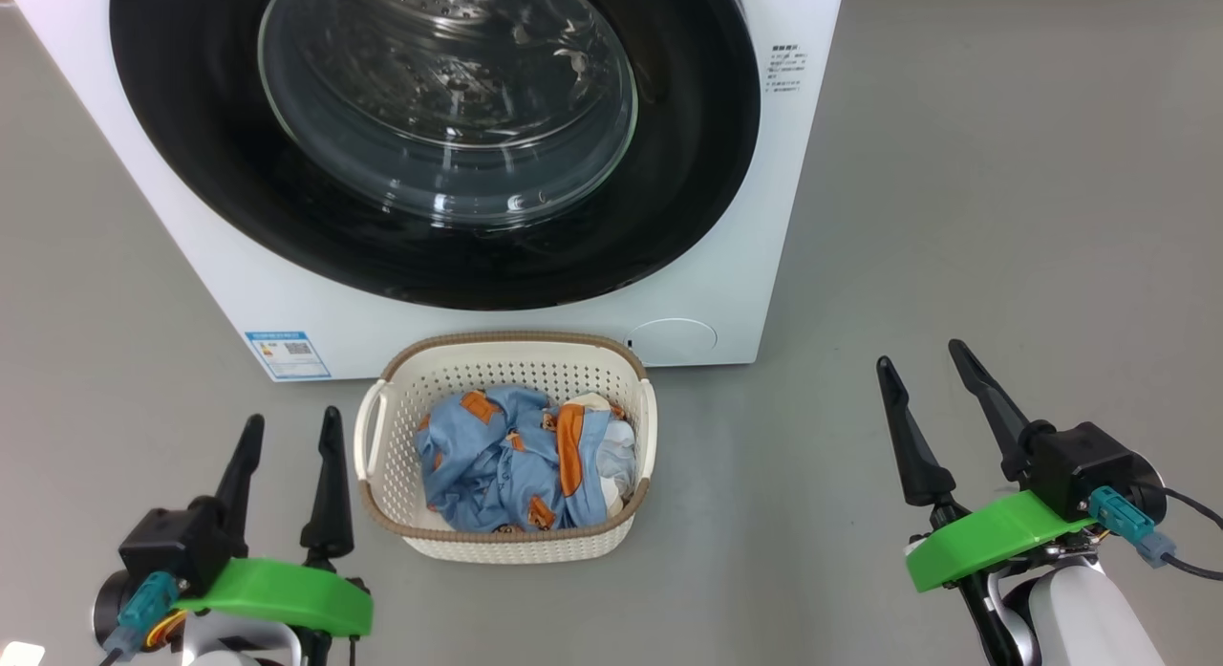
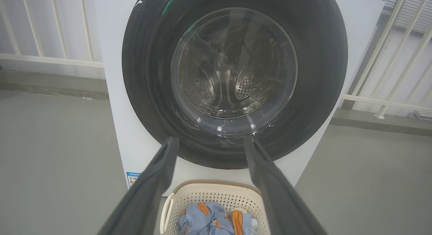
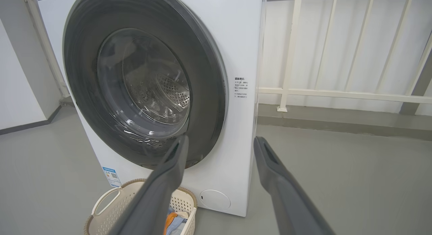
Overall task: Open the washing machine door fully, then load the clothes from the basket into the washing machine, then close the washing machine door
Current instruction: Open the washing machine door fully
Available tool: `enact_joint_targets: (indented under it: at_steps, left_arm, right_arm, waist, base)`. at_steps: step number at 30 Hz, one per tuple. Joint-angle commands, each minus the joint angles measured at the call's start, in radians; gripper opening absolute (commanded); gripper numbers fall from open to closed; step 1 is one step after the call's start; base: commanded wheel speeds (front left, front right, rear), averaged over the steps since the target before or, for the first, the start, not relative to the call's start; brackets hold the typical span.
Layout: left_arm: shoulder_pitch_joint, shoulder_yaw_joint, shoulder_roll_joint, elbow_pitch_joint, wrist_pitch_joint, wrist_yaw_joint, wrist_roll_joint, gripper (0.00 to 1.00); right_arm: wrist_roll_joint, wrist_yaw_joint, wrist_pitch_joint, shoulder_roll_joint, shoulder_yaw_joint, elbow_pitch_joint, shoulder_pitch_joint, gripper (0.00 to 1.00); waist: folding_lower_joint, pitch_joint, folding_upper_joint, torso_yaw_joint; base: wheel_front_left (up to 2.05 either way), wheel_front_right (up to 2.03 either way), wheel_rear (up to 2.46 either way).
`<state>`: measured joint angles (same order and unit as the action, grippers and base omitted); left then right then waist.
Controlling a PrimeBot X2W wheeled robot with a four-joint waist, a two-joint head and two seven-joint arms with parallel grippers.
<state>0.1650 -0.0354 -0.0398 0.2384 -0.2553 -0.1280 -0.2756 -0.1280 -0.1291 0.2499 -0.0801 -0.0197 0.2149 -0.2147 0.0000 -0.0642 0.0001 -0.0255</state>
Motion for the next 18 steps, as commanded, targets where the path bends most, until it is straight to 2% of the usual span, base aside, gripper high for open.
enact_joint_targets:
  at_steps: [1, 10, 18]
  left_arm:
    - [0.047, 0.034, -0.015, -0.028, -0.006, -0.003, 0.011, 1.0]
    - [0.058, 0.043, -0.014, -0.041, -0.006, -0.003, 0.0, 1.0]
    - [0.077, 0.043, -0.012, -0.059, -0.006, -0.001, -0.016, 1.0]
  right_arm:
    - [-0.01, -0.002, 0.012, 0.004, -0.019, -0.019, -0.038, 1.0]
    - [-0.013, -0.002, 0.012, -0.002, -0.011, -0.003, -0.056, 1.0]
    - [-0.041, -0.002, 0.012, -0.036, 0.005, 0.007, -0.136, 1.0]
  waist:
    - [0.0, -0.004, -0.0001, 0.001]
    - [0.0, -0.03, -0.0001, 0.007]
    - [0.0, -0.089, -0.0001, 0.021]
  base:
    - [0.0, 0.0, 0.0]
    - [0.0, 0.0, 0.0]
    - [0.0, 0.0, 0.0]
